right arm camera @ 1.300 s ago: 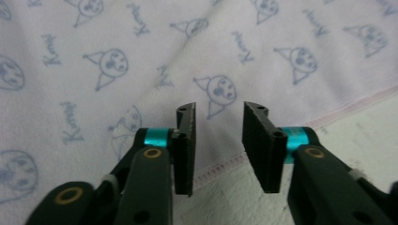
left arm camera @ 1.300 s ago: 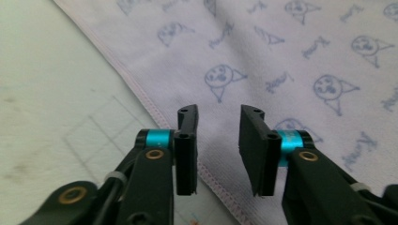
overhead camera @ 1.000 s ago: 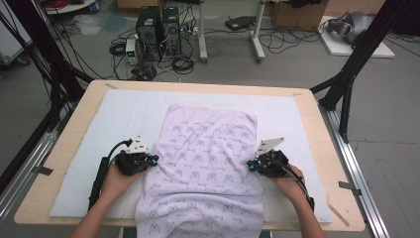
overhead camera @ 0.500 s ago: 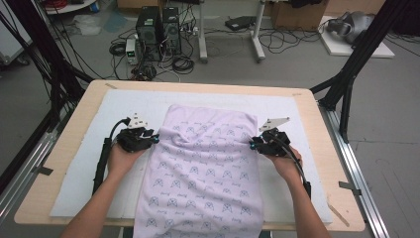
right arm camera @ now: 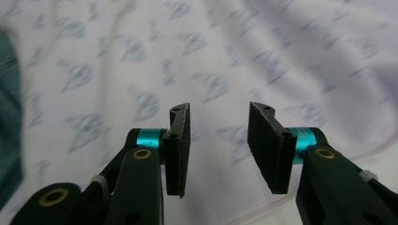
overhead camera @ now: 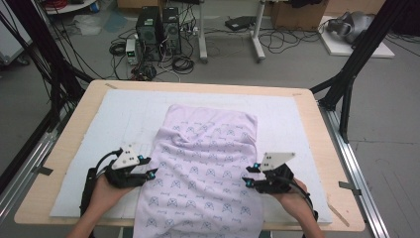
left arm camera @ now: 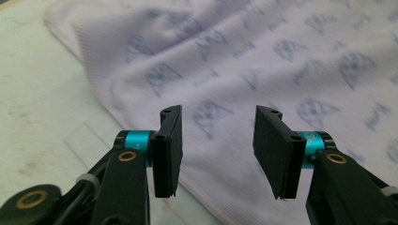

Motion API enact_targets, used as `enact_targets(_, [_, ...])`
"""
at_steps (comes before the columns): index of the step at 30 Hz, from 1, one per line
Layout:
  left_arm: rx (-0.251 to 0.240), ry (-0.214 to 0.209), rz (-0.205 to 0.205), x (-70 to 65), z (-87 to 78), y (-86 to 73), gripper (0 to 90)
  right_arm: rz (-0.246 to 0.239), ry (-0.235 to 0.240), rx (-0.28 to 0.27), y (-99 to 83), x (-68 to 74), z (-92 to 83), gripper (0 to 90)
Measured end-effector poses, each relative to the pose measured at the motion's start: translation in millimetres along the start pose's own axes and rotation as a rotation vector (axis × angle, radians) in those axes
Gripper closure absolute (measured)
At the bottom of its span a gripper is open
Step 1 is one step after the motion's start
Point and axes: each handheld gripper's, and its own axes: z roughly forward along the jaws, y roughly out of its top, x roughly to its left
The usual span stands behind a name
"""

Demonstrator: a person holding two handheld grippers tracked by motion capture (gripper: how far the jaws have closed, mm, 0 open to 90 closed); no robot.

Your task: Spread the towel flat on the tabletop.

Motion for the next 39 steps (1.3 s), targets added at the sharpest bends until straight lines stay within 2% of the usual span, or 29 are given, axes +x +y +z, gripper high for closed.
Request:
enact_targets(3, [0.026,-0.029,0.016,-11.5,-1.5,-9.7,51.6,-0.008,0.032,0.023,-15.4,17.7,-0.8,58.7])
enact_targets(4, [0.042,-0.037,0.028,-14.5,-1.3,-12.7,53.9,-0.01,0.035,0.028,-19.6,22.7,-0.7,58.8])
enact_targets(6, [0.08,-0.073,0.046,-19.8,1.4,-19.1,65.9,-0.012,0.043,0.045,-25.8,28.4,1.6,60.3])
enact_targets(8, [0.065,-0.102,0.039,-23.8,0.5,-24.0,83.2,-0.016,0.071,0.069,-31.2,31.0,7.5,72.8])
enact_targets(9, [0.063,-0.089,0.045,-26.1,-1.2,-25.0,87.1,-0.01,0.078,0.064,-33.7,32.6,10.0,80.6])
enact_targets(10, [0.058,-0.084,0.047,-28.2,-2.9,-26.1,89.1,-0.006,0.117,0.05,-35.3,32.0,9.2,88.2])
enact_targets(11, [0.058,-0.084,0.048,-29.7,-5.2,-27.3,89.4,-0.012,0.135,0.047,-36.4,32.6,8.4,88.5])
enact_targets(16, [0.042,-0.092,0.048,-42.7,-23.6,-36.1,89.8,-0.021,0.142,0.024,-38.8,44.2,-0.9,90.0])
enact_targets(19, [0.045,-0.096,0.048,-52.4,-39.2,-43.7,89.8,-0.021,0.175,-0.007,-38.7,54.3,-10.8,90.0])
enact_targets(21, [0.034,-0.095,0.039,-56.2,-49.4,-47.6,89.8,-0.043,0.169,-0.001,-37.9,62.7,-16.6,90.0])
enact_targets(23, [0.017,-0.091,0.032,-56.5,-55.2,-46.0,89.5,-0.052,0.155,-0.004,-36.8,64.0,-20.1,89.4])
enact_targets(24, [0.007,-0.094,0.027,-54.3,-55.3,-43.6,84.5,-0.045,0.154,-0.008,-35.9,61.6,-20.4,87.0])
enact_targets(26, [0.005,-0.103,0.014,-48.9,-48.4,-37.7,72.7,-0.023,0.145,-0.018,-32.7,55.2,-17.1,73.5])
enact_targets(27, [0.008,-0.099,0.012,-46.9,-42.1,-34.7,66.4,-0.009,0.16,-0.015,-29.9,52.1,-13.5,70.2])
enact_targets(29, [0.019,-0.094,0.014,-42.9,-26.2,-29.2,58.1,-0.028,0.153,0.008,-23.9,48.3,-4.6,63.7])
enact_targets(32, [0.058,-0.116,0.013,-37.8,-3.5,-22.8,51.2,-0.046,0.158,0.045,-19.2,43.4,10.8,59.8])
enact_targets(33, [0.07,-0.128,0.021,-38.0,2.6,-21.6,51.5,-0.05,0.162,0.053,-19.0,42.4,15.5,60.5])
enact_targets(34, [0.056,-0.156,0.018,-37.4,4.7,-20.7,55.6,-0.059,0.165,0.065,-19.4,41.9,20.2,63.9])
enact_targets(35, [0.05,-0.169,0.032,-38.0,5.8,-19.6,66.8,-0.07,0.16,0.072,-20.6,41.6,24.0,69.3])
enact_targets(36, [0.043,-0.166,0.045,-40.5,6.6,-19.4,79.0,-0.065,0.169,0.056,-21.5,40.6,24.0,78.9])
enact_targets(37, [0.042,-0.162,0.055,-42.2,6.7,-19.1,84.9,-0.065,0.18,0.051,-21.9,38.8,23.9,86.9])
enact_targets(39, [0.045,-0.16,0.06,-43.4,3.7,-19.4,87.0,-0.091,0.193,0.051,-22.1,37.2,23.3,88.2])
